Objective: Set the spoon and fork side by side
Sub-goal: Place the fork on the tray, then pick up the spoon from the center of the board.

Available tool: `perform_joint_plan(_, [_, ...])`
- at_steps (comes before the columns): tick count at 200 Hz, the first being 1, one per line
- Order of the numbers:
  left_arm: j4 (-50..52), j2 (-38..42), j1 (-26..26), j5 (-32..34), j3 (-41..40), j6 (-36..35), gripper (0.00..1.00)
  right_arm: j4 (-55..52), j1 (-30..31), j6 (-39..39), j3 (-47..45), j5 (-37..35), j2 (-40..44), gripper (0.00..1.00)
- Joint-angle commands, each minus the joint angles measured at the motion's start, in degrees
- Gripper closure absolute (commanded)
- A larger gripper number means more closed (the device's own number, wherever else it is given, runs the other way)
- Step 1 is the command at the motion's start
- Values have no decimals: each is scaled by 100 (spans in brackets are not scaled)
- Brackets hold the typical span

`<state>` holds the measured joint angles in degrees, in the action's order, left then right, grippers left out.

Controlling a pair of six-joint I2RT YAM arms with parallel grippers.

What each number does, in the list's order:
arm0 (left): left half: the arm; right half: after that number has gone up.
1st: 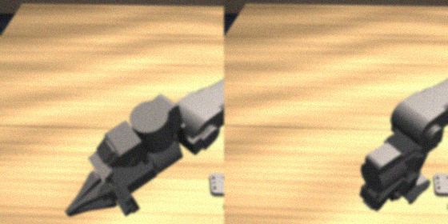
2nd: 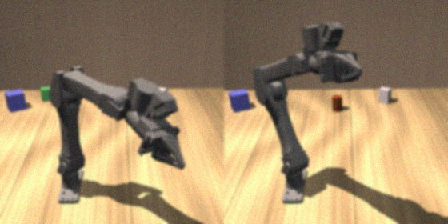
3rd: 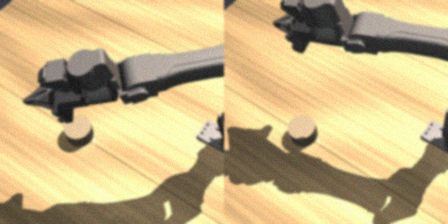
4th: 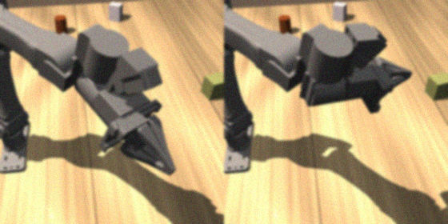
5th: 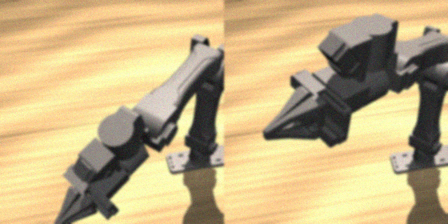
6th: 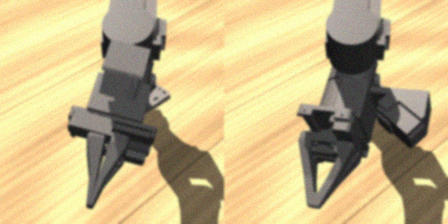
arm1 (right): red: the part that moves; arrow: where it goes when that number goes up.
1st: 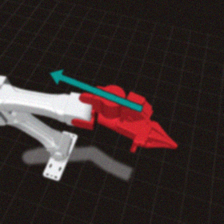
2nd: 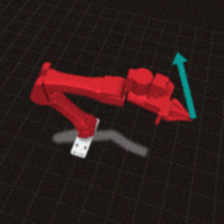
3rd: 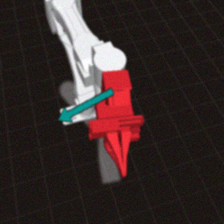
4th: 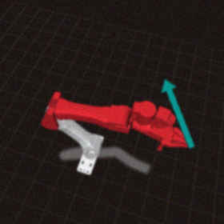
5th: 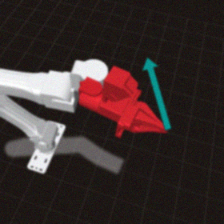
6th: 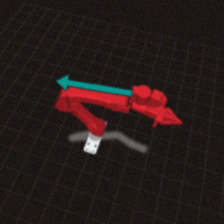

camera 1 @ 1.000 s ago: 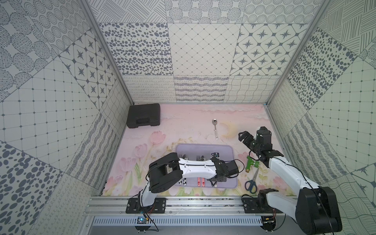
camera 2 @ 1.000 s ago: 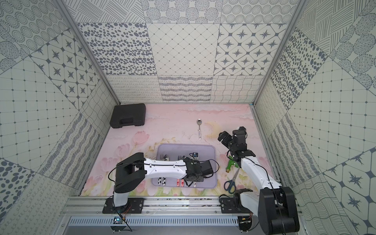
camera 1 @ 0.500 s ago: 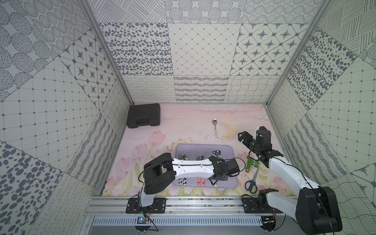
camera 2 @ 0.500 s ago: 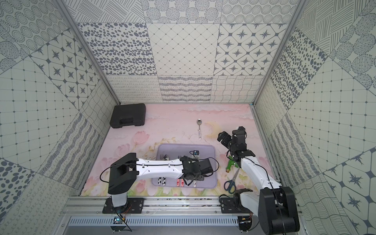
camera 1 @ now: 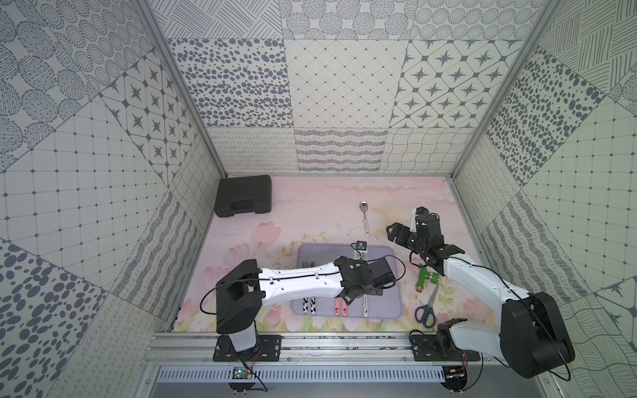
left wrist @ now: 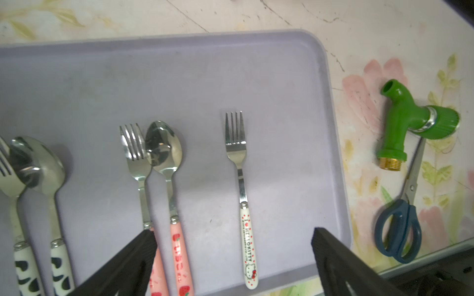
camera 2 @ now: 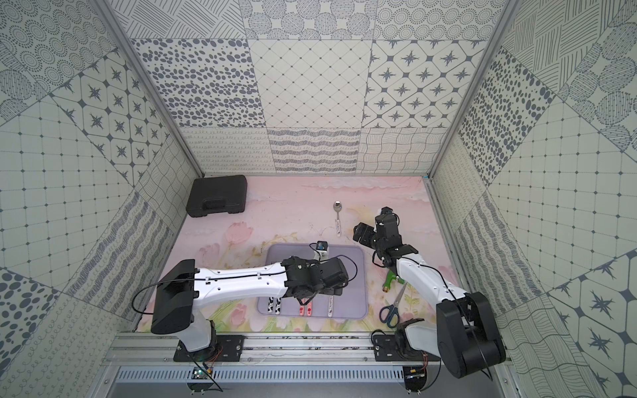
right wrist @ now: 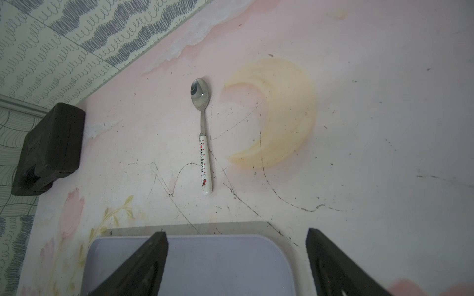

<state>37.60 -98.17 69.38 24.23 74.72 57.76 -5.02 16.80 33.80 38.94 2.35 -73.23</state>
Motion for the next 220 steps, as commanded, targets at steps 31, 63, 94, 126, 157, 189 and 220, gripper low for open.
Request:
perform_joint_plan(31, [-348, 1668, -901, 562, -1399, -826, 1, -339, 438, -655, 870, -165, -933, 16])
perform_joint_plan(63, [-369, 2574, -1508, 737, -1941, -1119, 1, -759, 647, -942, 1576, -160, -1660, 21])
perform_joint_plan(94, [-412, 3109, -2004, 856, -2240, -1469, 1, -1315, 767, -1098, 2414, -195, -2372, 26])
perform_joint_plan(126, [-551, 3327, -2330, 916, -2485, -1768, 1, -1953, 849, -1126, 3263, -391, -3093, 31])
perform_joint_plan(157, [-929, 3426, -2598, 572, -2761, -2137, 1, -2360, 973, -1079, 3826, -714, -3671, 34])
perform_joint_plan(189, [-1435, 3457, -2743, 151, -2980, -2414, 1, -2676, 999, -1008, 4295, -841, -4150, 39])
perform_joint_plan(220, [-1491, 3475, -2772, -147, -2994, -2464, 1, -3061, 1031, -998, 4786, -999, -4557, 43])
